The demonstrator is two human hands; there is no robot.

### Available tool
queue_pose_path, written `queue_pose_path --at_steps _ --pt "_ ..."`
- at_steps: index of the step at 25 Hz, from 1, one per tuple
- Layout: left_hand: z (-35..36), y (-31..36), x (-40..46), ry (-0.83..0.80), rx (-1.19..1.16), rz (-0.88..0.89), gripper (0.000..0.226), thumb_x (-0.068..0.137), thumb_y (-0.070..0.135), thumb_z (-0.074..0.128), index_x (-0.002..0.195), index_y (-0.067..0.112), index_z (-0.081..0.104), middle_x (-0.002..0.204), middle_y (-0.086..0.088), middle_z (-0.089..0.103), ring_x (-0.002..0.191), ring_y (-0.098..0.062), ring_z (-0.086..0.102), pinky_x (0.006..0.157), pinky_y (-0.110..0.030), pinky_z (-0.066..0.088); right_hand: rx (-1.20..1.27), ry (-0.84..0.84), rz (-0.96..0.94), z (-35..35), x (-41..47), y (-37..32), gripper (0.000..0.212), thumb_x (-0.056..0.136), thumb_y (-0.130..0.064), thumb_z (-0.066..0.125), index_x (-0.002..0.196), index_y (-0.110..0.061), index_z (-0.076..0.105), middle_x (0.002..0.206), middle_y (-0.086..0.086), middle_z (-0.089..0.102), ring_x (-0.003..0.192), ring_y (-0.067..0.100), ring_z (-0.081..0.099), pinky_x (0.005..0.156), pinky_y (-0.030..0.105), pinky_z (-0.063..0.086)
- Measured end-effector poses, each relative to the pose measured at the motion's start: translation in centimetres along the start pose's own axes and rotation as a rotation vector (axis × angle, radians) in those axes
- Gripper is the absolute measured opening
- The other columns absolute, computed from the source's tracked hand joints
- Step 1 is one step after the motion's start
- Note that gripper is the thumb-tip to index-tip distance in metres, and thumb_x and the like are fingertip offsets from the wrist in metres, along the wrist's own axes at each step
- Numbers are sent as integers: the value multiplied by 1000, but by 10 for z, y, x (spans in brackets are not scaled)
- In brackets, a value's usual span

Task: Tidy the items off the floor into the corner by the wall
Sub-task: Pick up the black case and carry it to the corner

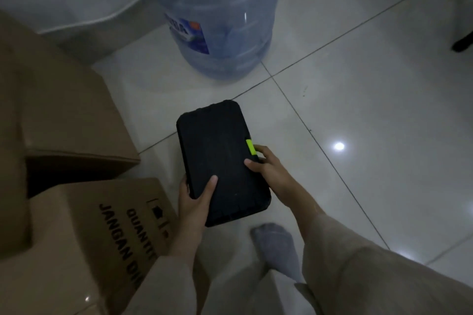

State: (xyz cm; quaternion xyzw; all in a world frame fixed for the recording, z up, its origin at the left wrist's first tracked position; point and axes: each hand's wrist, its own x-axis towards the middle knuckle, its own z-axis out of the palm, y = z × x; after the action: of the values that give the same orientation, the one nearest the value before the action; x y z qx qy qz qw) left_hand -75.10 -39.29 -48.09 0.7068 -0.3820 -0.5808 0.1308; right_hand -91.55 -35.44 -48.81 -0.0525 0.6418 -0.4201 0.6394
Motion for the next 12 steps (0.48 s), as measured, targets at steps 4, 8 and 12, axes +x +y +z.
queue_pose_path --at_steps 4,8,12 --pt "15 -13 40 -73 31 18 74 76 38 68 139 28 30 123 6 47 110 -15 48 90 -30 43 -16 1 55 -8 42 12 43 92 -10 50 132 -20 38 123 12 52 94 18 59 73 26 50" --pt "12 -20 47 -234 97 -3 68 83 26 64 140 32 27 122 9 46 113 -11 45 89 -25 41 -170 18 30 -11 52 15 46 94 -3 39 137 -20 34 123 2 46 107 18 48 92 30 42" --pt "3 6 23 -303 114 -8 61 90 22 54 143 28 23 129 14 39 118 -5 39 93 -18 38 -299 103 7 -12 25 -1 38 96 -2 33 130 -11 46 130 7 50 113 17 46 96 29 38"
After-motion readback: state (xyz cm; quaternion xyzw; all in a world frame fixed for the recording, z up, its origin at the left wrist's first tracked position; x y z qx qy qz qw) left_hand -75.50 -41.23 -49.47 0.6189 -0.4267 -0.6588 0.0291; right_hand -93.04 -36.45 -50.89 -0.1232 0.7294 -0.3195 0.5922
